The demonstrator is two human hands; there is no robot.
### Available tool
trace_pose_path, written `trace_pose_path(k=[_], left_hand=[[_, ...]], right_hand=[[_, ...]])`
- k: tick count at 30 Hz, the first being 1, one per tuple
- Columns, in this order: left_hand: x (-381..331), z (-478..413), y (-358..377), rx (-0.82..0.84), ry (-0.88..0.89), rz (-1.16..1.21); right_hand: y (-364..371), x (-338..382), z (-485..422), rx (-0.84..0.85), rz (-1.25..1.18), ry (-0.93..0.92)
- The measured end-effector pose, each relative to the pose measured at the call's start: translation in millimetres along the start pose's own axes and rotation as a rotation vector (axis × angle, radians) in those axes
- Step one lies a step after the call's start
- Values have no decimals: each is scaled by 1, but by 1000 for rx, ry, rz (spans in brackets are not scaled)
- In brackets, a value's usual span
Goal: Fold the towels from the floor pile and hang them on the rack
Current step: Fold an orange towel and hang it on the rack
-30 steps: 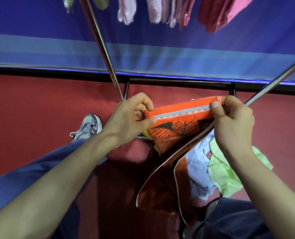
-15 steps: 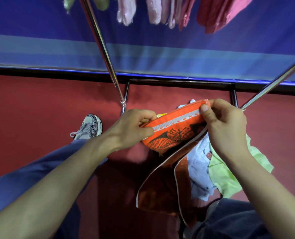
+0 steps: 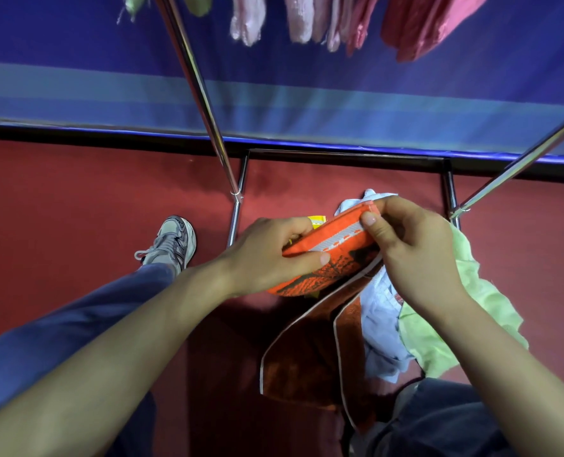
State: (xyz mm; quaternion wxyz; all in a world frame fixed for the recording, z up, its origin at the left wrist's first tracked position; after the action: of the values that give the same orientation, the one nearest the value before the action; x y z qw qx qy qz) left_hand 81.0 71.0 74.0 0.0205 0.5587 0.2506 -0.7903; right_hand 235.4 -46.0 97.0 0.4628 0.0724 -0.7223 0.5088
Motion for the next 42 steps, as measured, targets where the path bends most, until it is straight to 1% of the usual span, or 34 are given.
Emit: trace_pose_path(k=[4,8,11,13,16,18,20,23,25,29,35,42], left_hand=[[2,-3,-2,-52,-7,12],[4,-4,-11,-138,-27,34],[9,-5,-17,-232,-100,75],[13,-6,-17,-261,-181,200],[17,-5,-12,-271,-348,486],[15,-4,-7,-246,-428,680],[15,-4,-5,-226,-466,773],[16,-4,-2,-213,-502,819],[15,-4,0,-204,-525,846],[16,-2,1,-206,-573,910],[17,0,3,-202,-636,939],[23,1,5,-255,-707,1010]], right_hand=[[2,3,1,15,32,-33],[0,6,2,-18,44,-63],[0,10,4,-33,71,-100],[2,12,6,-40,105,-138],[10,18,12,-38,166,-251],[19,24,20,10,200,-335],[27,28,27,70,217,-386],[35,30,33,144,208,-394],[37,30,35,163,210,-397],[36,30,35,157,242,-408],[36,33,37,141,300,-451],[38,34,39,166,284,-448]])
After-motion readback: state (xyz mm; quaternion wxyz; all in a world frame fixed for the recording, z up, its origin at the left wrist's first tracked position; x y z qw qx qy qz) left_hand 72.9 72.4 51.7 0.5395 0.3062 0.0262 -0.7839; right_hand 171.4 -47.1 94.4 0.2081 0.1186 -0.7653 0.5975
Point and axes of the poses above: each hand's wrist, its own z-axis away from the middle knuckle, its own y-axis out of the palm, x = y × z, the point moved 5 cm from there along -z, towards the middle knuckle, and after that the axes turned 10 degrees about z, right-handed, at the moved point
